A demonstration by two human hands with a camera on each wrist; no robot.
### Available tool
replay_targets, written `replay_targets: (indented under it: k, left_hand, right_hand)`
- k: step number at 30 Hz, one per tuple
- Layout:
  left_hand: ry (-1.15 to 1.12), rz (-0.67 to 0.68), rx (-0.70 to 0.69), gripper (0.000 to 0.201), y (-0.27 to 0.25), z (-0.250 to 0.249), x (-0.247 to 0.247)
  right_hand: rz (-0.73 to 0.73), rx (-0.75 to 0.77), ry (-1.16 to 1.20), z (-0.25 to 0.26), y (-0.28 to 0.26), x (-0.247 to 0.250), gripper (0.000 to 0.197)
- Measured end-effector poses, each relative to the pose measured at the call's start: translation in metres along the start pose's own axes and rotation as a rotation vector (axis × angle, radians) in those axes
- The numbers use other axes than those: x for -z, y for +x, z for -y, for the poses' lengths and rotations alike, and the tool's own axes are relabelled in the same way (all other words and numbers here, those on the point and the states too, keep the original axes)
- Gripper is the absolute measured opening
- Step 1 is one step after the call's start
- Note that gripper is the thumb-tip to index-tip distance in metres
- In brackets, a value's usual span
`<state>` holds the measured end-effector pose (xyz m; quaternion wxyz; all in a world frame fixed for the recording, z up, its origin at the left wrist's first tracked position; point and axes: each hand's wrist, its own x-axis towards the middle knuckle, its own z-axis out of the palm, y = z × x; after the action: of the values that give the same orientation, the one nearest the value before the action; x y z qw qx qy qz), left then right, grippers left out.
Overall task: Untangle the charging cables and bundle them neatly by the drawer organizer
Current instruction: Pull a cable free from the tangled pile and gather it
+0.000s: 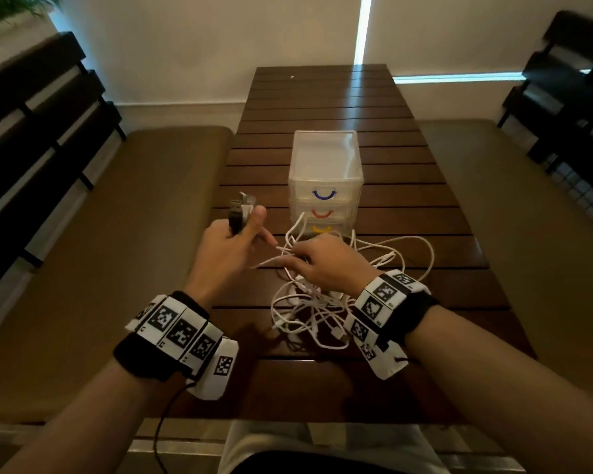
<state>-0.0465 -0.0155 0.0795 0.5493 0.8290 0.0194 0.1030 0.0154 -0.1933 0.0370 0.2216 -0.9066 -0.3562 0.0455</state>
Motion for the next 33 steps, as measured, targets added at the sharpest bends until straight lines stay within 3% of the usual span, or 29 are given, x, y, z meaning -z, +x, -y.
replay_targets:
  k: [4, 8, 11, 16, 24, 30, 33]
  left_hand:
    - [0.119, 0.084, -0.043, 0.035, 0.007, 0.003, -0.02]
    - [0.421, 0.162, -0.036, 0.045, 0.012, 0.001, -0.032]
    - [0.555, 0.143, -0.004, 0.052, 0.013, -0.006, -0.033]
    - [0.585, 0.113, -0.06, 0.047, 0.008, -0.014, -0.04]
    - [0.538, 0.122, -0.102, 0.044, 0.007, -0.008, -0.053]
    - [0.42, 0.018, -0.14, 0.03, 0.009, -0.01, -0.039]
    - [0.368, -0.044, -0.149, 0.03, 0.01, -0.015, -0.027]
  right_hand:
    - [-0.078, -0.046, 0.0, 0.006, 0.004, 0.011, 0.028]
    - [-0.126, -0.091, -0.031, 0.012, 0.0, 0.015, 0.031]
    - [-0.143, -0.072, -0.049, 0.014, -0.004, 0.013, 0.034]
    - [-0.163, -0.113, -0.028, 0.01, -0.004, 0.015, 0.033]
    - [-0.138, -0.054, 0.126, -0.009, -0.014, 0.019, 0.025]
    - [-0.164, -0.088, 0.135, -0.023, -0.02, 0.011, 0.061]
    - [-0.15, -0.135, 0.236, -0.031, -0.028, 0.008, 0.056]
